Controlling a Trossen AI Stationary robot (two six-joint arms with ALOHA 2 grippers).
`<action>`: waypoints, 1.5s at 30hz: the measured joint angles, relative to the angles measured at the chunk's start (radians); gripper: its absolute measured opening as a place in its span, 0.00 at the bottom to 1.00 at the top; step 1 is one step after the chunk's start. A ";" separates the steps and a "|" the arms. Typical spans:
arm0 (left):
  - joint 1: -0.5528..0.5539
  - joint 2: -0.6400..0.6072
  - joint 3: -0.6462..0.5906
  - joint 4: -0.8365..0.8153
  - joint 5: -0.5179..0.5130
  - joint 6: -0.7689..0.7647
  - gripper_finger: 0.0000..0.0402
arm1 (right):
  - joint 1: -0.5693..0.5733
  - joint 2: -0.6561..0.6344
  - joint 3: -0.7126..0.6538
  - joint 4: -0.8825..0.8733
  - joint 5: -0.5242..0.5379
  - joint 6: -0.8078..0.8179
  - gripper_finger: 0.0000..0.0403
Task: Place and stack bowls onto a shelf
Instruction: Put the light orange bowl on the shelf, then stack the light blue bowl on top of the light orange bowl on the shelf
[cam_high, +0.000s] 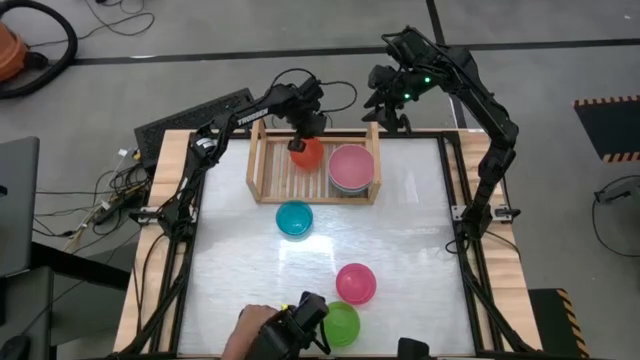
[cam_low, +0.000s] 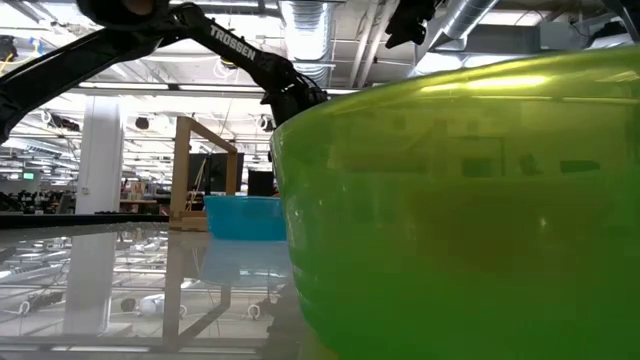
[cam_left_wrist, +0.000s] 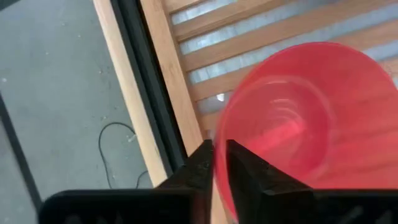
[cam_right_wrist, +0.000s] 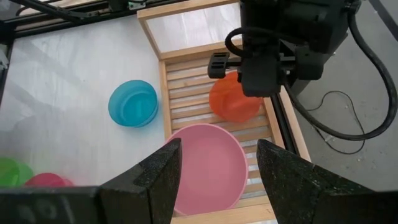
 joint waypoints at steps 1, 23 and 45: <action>-0.001 0.000 0.000 -0.001 0.002 -0.003 0.10 | 0.000 0.000 0.000 0.000 0.000 0.000 0.58; -0.004 -0.316 0.230 -0.086 -0.114 -0.273 0.36 | -0.052 -0.001 -0.180 0.354 0.004 0.207 0.58; 0.015 -0.477 0.007 -0.232 0.105 -0.474 0.06 | -0.026 -0.119 -0.344 0.661 0.005 0.340 0.37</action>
